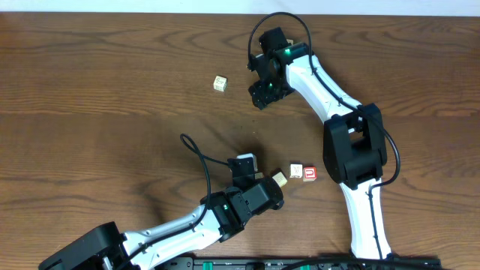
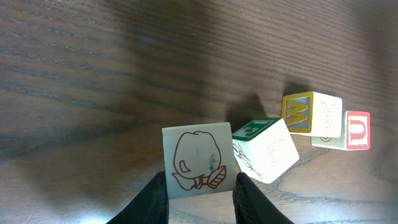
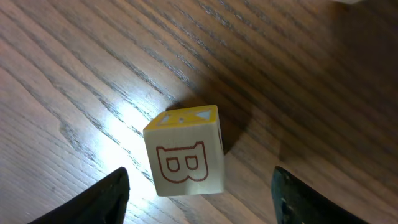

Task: Lift 5 blocks
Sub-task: 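Reach the right gripper to the yellow B block and grasp it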

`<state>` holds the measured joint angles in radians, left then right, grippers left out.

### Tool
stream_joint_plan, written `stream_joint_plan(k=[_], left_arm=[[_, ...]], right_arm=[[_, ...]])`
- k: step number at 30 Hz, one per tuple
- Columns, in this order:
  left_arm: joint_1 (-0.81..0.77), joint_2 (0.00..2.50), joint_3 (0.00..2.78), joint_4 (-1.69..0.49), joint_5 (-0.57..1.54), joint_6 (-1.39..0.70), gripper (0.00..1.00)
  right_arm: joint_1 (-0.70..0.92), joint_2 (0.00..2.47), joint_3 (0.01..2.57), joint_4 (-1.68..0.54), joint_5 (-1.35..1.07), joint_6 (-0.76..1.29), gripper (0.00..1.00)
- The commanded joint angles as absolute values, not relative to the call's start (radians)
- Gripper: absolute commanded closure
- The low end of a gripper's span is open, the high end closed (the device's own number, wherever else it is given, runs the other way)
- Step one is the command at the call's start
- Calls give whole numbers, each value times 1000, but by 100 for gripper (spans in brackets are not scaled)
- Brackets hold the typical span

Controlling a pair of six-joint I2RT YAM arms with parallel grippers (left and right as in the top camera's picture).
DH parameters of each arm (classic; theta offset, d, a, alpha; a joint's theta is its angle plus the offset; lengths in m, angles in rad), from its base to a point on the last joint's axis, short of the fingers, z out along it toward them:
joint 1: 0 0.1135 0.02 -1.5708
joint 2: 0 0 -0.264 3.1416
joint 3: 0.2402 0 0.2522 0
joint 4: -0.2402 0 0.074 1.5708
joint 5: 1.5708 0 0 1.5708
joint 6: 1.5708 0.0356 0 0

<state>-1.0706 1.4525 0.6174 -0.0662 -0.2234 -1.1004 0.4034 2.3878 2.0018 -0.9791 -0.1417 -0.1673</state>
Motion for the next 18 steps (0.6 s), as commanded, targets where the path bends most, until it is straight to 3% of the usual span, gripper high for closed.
stream_joint_plan(k=[1,4,10,18], left_arm=[[-1073,1459,623,-64,-229,-1106,91],[-1073,1459,623,-64,-230,-1105,87],[-1073,1459,623,-56,-230,-1106,85],[-1073,1483,623,-46,-230,-1106,86]], right_arm=[[404,2396,2023,-978,-128,-288,32],[405,2397,2023,-970,-128,-305,44],[421,2409,2023,-964,-128,-316,56],[434,2426,2020,-958,-128,-316,62]])
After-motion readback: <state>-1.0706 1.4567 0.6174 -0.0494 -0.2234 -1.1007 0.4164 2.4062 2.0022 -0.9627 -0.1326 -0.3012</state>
